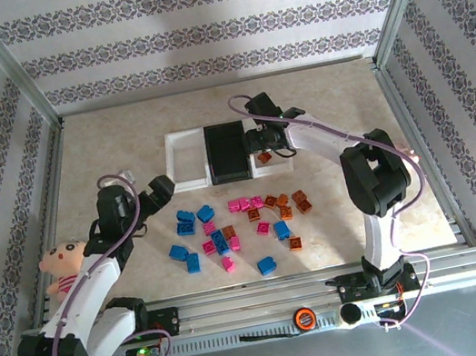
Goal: Sort the legos into containers by color
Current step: Place the lego in the container.
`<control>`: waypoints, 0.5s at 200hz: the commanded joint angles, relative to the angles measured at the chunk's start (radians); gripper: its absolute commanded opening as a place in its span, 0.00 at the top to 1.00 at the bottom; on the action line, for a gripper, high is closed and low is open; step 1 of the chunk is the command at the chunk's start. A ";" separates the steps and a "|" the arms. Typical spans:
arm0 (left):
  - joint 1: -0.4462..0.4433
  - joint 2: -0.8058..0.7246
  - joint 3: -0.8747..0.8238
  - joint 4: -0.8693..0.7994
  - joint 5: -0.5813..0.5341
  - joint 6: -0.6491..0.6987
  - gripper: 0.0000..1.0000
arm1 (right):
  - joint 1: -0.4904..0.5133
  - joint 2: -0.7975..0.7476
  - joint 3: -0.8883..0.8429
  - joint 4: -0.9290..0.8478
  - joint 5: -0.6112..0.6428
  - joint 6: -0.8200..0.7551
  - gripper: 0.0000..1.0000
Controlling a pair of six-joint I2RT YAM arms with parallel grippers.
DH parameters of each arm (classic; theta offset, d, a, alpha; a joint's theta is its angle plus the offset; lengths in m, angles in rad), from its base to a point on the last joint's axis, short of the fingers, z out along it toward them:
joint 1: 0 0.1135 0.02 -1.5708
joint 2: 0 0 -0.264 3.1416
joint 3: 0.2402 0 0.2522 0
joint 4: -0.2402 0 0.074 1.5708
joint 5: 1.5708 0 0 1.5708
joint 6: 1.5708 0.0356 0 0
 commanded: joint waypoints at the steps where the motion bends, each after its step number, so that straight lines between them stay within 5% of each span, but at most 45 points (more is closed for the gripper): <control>1: -0.074 -0.021 0.051 -0.180 -0.152 0.111 0.03 | 0.004 -0.074 -0.028 0.036 0.005 0.003 0.36; 57: -0.129 0.023 0.044 -0.248 -0.209 0.147 0.14 | 0.055 -0.342 -0.396 0.229 -0.042 0.055 0.34; 100: -0.171 0.200 0.074 -0.182 -0.170 0.206 0.21 | 0.067 -0.429 -0.584 0.317 -0.072 0.102 0.34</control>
